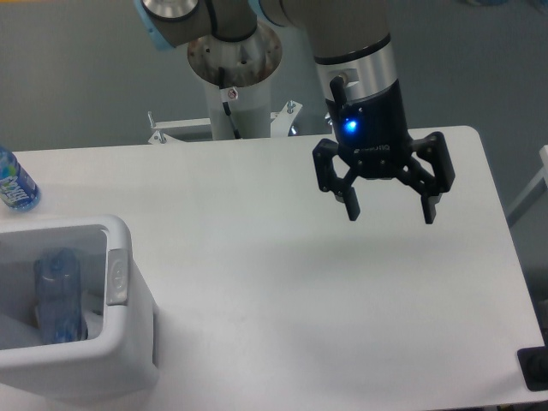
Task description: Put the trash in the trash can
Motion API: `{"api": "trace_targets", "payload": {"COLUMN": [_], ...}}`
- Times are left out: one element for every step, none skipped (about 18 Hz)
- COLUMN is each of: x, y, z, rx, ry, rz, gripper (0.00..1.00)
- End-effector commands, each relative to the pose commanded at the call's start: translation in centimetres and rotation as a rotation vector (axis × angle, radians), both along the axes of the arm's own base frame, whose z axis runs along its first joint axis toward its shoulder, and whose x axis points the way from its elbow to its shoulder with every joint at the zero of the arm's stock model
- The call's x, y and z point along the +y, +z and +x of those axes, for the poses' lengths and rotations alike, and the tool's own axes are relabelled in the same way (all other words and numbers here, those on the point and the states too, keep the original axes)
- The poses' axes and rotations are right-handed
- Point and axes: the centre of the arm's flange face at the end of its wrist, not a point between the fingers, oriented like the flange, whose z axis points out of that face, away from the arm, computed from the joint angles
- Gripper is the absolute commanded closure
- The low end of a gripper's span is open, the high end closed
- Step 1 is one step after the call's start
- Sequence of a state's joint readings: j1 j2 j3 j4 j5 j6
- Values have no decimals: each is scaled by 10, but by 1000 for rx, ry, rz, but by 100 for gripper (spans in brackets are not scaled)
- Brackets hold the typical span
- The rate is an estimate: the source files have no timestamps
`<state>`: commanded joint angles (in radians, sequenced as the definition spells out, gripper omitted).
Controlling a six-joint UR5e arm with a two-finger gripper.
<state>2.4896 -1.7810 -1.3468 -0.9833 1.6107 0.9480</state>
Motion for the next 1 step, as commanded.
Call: {"api": "trace_targets", "payload": {"x": [0], "y": [1], "z": [0], "rx": [0], "ry": [-2], "rz": [3], "gripper": [0]}}
